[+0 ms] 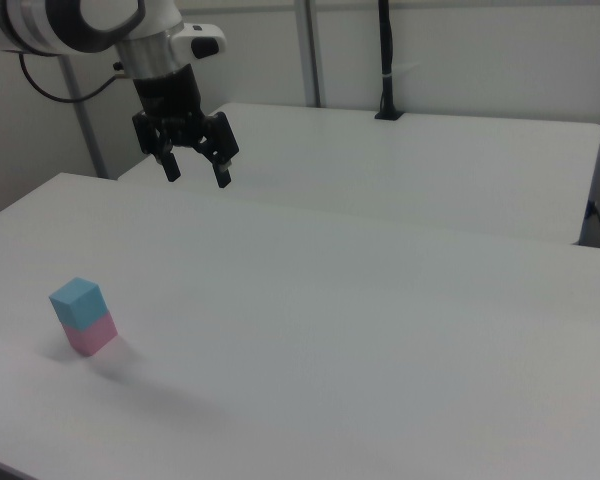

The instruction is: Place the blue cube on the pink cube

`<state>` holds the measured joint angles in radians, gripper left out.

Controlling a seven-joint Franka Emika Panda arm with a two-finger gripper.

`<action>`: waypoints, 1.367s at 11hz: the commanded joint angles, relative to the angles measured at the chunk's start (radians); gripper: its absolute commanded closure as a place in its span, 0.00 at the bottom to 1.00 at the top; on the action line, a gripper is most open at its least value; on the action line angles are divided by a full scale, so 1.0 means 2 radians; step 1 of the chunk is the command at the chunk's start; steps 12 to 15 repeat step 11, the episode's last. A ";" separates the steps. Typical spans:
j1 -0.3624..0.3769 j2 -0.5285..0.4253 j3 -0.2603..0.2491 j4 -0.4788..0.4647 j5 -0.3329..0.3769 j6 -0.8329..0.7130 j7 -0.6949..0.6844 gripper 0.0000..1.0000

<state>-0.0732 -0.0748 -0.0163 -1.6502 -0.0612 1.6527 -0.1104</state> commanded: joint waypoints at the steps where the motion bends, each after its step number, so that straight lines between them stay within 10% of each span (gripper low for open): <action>1: 0.008 -0.002 -0.013 0.007 0.001 -0.016 -0.015 0.00; 15: 0.012 0.001 -0.036 0.021 -0.002 -0.013 -0.013 0.00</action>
